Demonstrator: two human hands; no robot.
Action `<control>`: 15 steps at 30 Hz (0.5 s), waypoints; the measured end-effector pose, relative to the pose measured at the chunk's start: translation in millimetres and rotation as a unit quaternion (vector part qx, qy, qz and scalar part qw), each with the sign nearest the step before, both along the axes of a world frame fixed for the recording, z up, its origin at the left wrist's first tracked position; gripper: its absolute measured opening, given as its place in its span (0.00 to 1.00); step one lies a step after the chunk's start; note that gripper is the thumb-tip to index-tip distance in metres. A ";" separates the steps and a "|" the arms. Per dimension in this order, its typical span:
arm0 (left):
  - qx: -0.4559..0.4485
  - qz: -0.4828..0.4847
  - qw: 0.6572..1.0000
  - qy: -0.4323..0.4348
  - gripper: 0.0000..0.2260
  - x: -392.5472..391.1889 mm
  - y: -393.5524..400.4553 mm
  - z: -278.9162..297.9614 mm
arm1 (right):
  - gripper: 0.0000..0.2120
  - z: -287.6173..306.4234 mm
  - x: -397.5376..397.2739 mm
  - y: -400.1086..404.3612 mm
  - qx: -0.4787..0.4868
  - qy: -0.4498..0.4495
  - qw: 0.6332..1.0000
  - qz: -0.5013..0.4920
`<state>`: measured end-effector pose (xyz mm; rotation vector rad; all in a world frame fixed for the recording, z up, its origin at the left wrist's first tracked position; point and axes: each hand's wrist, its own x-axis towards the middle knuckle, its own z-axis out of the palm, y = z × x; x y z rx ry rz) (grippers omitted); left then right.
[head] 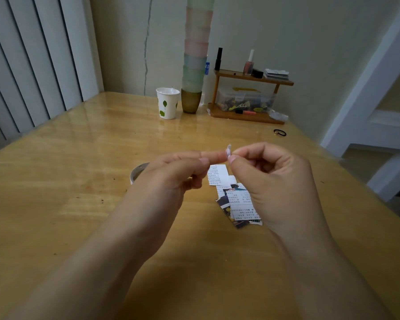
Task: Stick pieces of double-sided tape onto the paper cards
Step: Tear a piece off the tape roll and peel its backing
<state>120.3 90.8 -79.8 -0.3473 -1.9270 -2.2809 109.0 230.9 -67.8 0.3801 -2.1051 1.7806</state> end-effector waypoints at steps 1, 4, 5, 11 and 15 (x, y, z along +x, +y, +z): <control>0.001 -0.001 1.000 0.003 0.14 0.4 0.0 -0.3 | 0.04 0.1 0.1 -0.5 -0.009 -0.008 1.000 0.003; 0.008 -0.005 1.000 0.005 0.13 1.3 0.6 -0.5 | 0.03 0.1 0.6 -1.7 -0.018 -0.017 1.000 0.002; 0.009 -0.004 1.000 0.008 0.13 1.6 0.7 -0.1 | 0.03 0.1 0.8 -1.5 -0.017 -0.017 1.000 -0.003; -0.052 0.029 0.998 0.031 0.14 6.6 2.2 -0.5 | 0.04 -1.7 -1.1 -0.5 0.031 0.014 0.999 -0.027; -0.071 0.036 0.996 0.041 0.16 9.2 3.2 -1.2 | 0.04 -2.2 -1.1 0.7 0.024 0.005 1.000 -0.017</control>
